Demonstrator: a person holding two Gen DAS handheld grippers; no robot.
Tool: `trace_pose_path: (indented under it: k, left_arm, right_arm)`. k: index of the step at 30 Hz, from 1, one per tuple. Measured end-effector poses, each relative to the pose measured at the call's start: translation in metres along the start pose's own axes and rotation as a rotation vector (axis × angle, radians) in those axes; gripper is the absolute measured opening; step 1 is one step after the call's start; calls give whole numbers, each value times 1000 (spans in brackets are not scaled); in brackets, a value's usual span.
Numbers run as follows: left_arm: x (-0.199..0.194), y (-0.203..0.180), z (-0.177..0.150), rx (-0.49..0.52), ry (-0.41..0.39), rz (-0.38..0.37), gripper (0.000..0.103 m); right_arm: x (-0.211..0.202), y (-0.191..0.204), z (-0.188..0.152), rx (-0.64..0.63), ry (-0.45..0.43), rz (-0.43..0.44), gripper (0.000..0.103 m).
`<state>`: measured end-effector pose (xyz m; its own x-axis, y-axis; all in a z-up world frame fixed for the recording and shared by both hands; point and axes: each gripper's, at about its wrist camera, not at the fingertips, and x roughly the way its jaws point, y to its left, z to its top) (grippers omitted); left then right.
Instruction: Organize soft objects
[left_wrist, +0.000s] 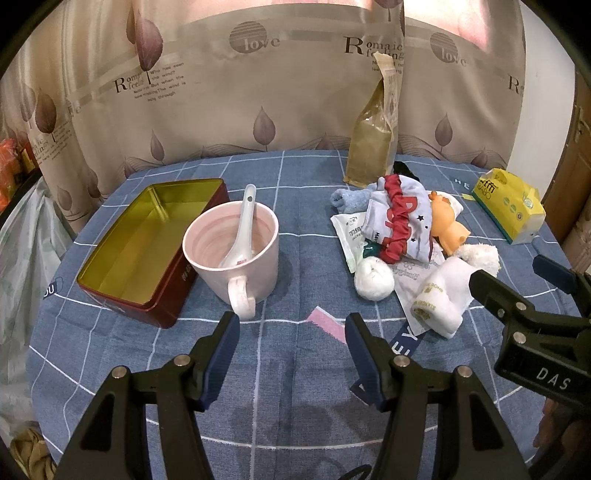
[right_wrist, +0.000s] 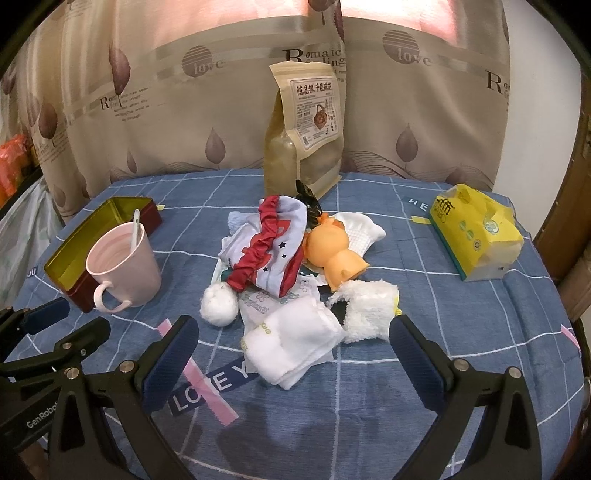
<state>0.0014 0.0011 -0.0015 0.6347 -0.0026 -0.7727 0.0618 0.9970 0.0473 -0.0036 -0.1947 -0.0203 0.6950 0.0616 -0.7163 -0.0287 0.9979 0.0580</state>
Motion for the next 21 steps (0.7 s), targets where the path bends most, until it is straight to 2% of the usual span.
trace_pose_path:
  k: [21]
  left_arm:
    - [-3,4,-1,2,-15,8,61]
  right_arm:
    - [3,-6,-1,20,10,-4,102]
